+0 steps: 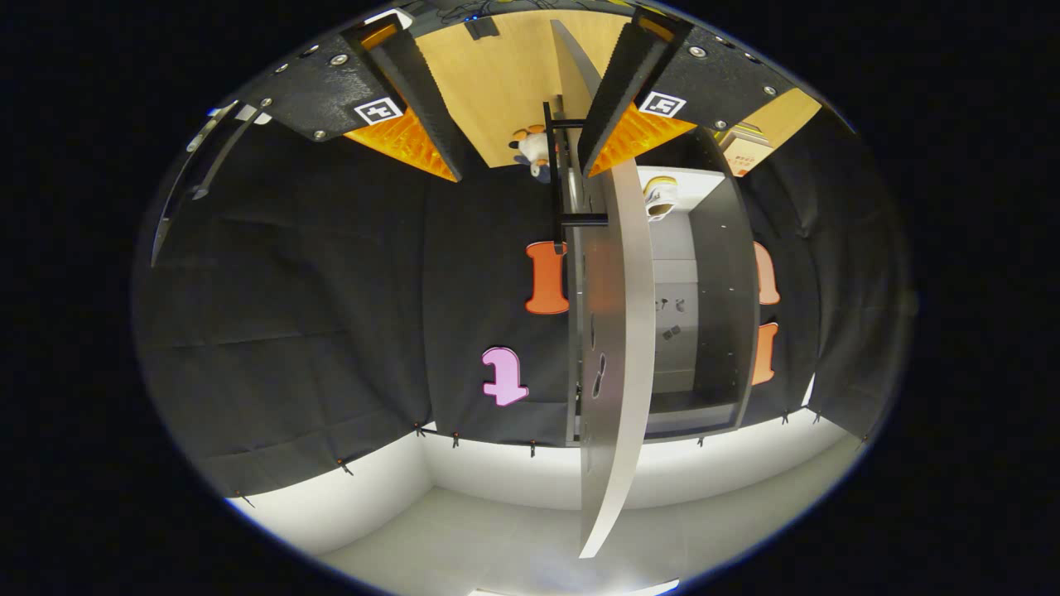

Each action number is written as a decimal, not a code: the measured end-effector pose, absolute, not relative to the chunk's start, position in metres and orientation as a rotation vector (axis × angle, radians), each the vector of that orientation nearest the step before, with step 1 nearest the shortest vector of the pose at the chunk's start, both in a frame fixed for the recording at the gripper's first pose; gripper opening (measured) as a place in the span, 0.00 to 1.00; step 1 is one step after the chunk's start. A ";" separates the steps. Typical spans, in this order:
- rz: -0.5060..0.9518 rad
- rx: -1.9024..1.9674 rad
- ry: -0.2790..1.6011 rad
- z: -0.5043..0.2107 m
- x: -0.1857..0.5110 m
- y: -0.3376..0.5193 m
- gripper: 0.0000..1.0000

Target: Open the shoe cabinet door, grab the shoes and put them into the shoe cabinet, then close the shoe cabinet door.

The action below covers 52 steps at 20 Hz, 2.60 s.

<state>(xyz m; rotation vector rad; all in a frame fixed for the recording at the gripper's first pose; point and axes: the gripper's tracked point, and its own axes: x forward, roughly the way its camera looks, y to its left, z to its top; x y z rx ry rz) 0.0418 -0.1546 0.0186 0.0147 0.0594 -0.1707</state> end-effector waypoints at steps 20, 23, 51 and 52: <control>0.237 0.044 0.041 0.012 0.063 -0.061 0.88; 0.286 0.059 0.049 0.003 0.070 -0.057 0.89; 0.338 -0.045 0.033 -0.008 0.140 0.032 0.91; 0.328 -0.048 0.026 -0.007 0.143 0.033 0.91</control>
